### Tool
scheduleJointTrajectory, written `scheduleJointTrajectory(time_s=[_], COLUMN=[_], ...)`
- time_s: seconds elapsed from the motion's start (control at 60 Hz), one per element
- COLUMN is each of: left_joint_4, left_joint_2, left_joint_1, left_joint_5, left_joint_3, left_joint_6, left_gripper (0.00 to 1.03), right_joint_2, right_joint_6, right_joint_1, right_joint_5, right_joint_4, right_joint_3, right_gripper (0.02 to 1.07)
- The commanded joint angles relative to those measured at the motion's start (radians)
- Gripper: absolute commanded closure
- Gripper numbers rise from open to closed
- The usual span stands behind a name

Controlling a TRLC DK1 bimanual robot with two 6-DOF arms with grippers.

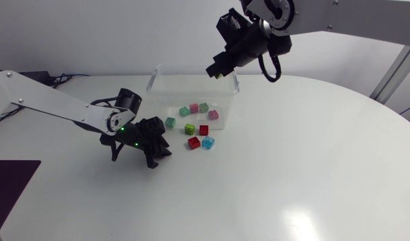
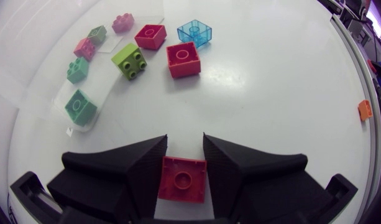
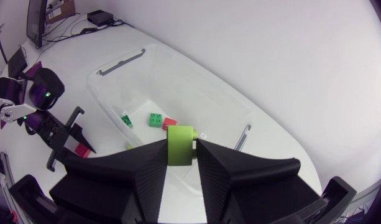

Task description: Place the duplo bricks in the container

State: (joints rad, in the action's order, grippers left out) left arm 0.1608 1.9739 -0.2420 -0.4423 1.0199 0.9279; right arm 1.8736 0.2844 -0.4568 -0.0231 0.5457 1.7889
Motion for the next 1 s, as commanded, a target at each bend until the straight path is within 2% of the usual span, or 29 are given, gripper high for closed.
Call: scheduleJointTrajectory(time_s=[0.0, 0.25, 0.533, 0.6, 0.683, 0.733, 0.983], left_joint_4=[0.003, 0.046, 0.137, 0.151, 0.167, 0.169, 0.154], left_joint_2=[-0.084, -0.248, -0.351, -0.368, -0.383, -0.385, -0.299], left_joint_1=[0.009, 0.015, 0.035, 0.036, 0.04, 0.041, 0.035], left_joint_5=[-0.013, -0.03, -0.036, -0.036, -0.038, -0.039, -0.042], left_joint_3=[-0.047, -0.075, 0.005, 0.034, 0.077, 0.106, 0.324], left_joint_6=[0.034, 0.028, 0.02, 0.005, -0.009, -0.027, -0.15], left_gripper=[0.84, 0.84, 0.84, 0.84, 0.84, 0.84, 0.84], right_joint_2=[0.055, 0.16, 0.275, 0.308, 0.328, 0.326, 0.226], right_joint_6=[-0.008, -0.016, -0.014, -0.014, -0.014, -0.014, -0.004], right_joint_1=[0.015, 0.049, 0.073, 0.081, 0.09, 0.092, 0.092], right_joint_5=[-0.005, -0.006, -0.008, -0.009, -0.011, -0.011, -0.017], right_joint_4=[-0.012, -0.012, 0.008, 0.034, 0.046, 0.046, 0.057], right_joint_3=[0.056, 0.156, 0.277, 0.314, 0.336, 0.336, 0.242], right_gripper=[0.74, 0.74, 0.71, 0.59, 0.2, 0.07, 0.06])
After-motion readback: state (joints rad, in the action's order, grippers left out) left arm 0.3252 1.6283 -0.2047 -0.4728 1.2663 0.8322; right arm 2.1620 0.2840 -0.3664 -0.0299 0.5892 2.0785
